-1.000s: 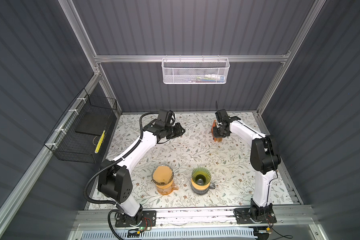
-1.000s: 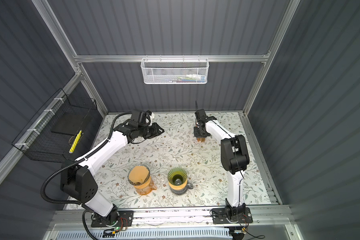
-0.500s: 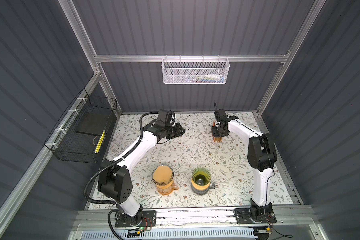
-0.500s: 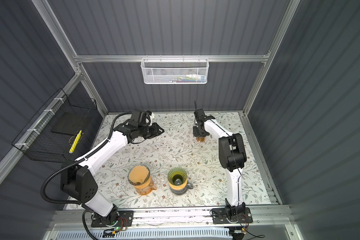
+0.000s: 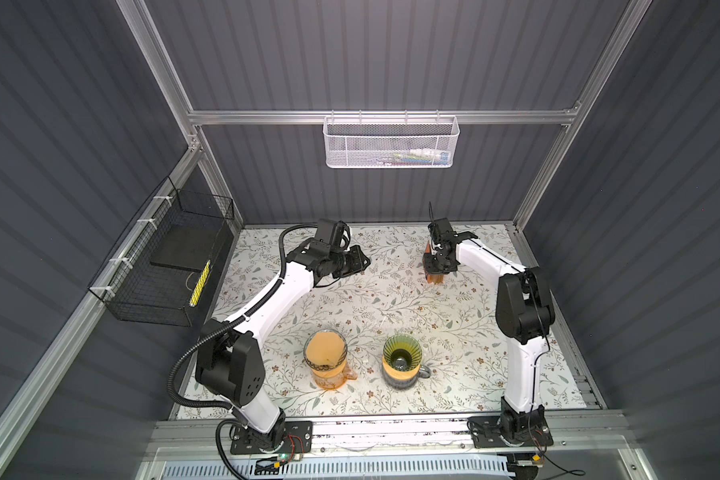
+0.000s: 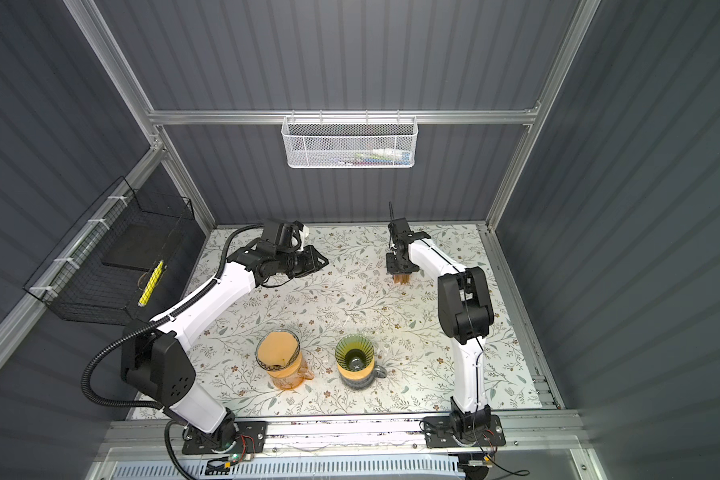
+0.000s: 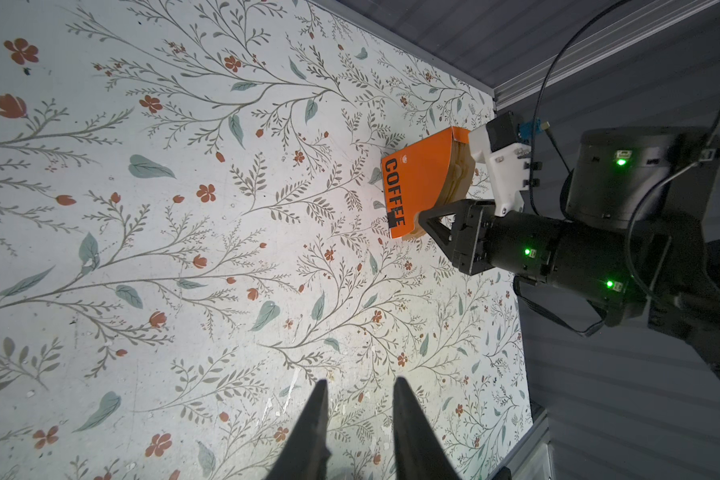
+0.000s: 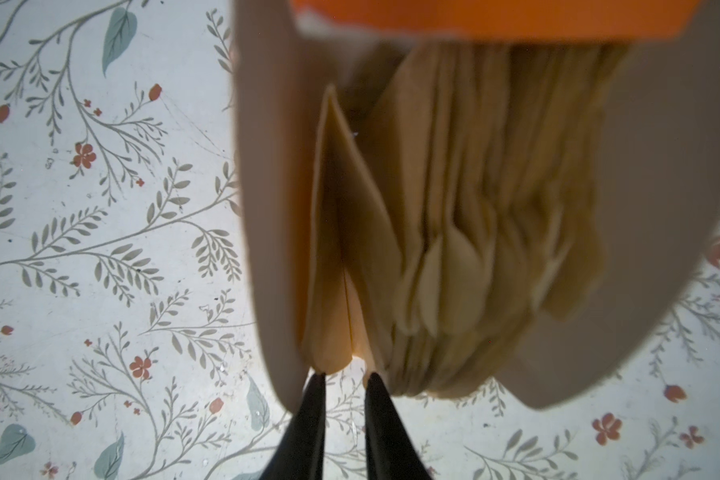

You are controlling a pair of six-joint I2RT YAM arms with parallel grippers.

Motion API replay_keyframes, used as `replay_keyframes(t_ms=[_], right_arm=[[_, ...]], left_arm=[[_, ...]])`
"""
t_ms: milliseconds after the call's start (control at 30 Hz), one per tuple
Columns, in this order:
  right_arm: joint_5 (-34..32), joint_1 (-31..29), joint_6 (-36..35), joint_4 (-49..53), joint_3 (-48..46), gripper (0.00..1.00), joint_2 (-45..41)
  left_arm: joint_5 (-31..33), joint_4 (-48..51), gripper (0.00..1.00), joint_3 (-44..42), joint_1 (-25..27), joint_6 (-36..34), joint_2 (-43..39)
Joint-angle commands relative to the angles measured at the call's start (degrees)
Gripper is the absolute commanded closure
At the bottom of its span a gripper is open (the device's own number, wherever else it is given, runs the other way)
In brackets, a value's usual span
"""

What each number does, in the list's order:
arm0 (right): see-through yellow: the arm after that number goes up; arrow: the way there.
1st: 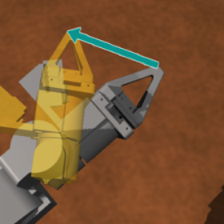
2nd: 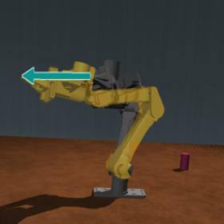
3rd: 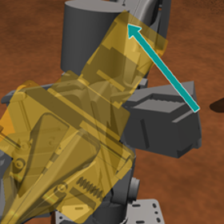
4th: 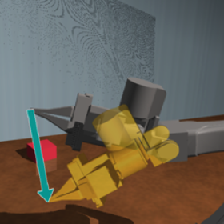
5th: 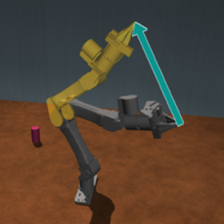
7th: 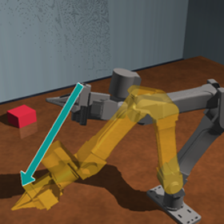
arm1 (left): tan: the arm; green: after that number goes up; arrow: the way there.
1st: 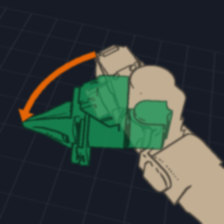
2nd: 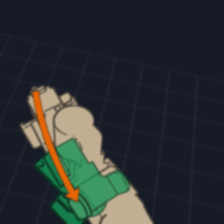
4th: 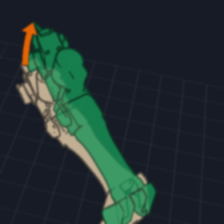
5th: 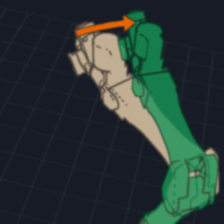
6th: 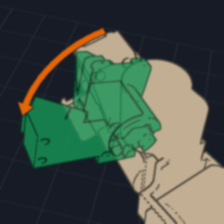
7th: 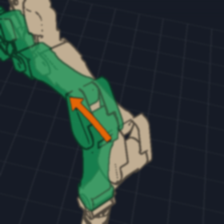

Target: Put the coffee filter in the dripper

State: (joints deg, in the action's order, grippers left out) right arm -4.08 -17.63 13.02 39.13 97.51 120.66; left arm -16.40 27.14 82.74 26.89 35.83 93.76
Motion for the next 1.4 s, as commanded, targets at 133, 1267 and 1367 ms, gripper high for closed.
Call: replay_keyframes(t_ms=[133,1267,1367], right_arm=[[0.6,-0.6,0.5,1.0,-0.9,0.78,-2.0],[-1.4,-0.6,0.0,2.5,3.3,0.82,1.7],[-0.9,-0.7,0.5,2.1,1.8,0.82,-0.1]], left_arm=[[-0.8,-0.1,0.72,-0.6,-0.4,0.7,-1.4],[-0.6,0.3,0.72,-0.2,-0.4,0.3,-0.6],[-0.8,0.3,0.72,-0.2,-0.5,0.5,-0.5]])
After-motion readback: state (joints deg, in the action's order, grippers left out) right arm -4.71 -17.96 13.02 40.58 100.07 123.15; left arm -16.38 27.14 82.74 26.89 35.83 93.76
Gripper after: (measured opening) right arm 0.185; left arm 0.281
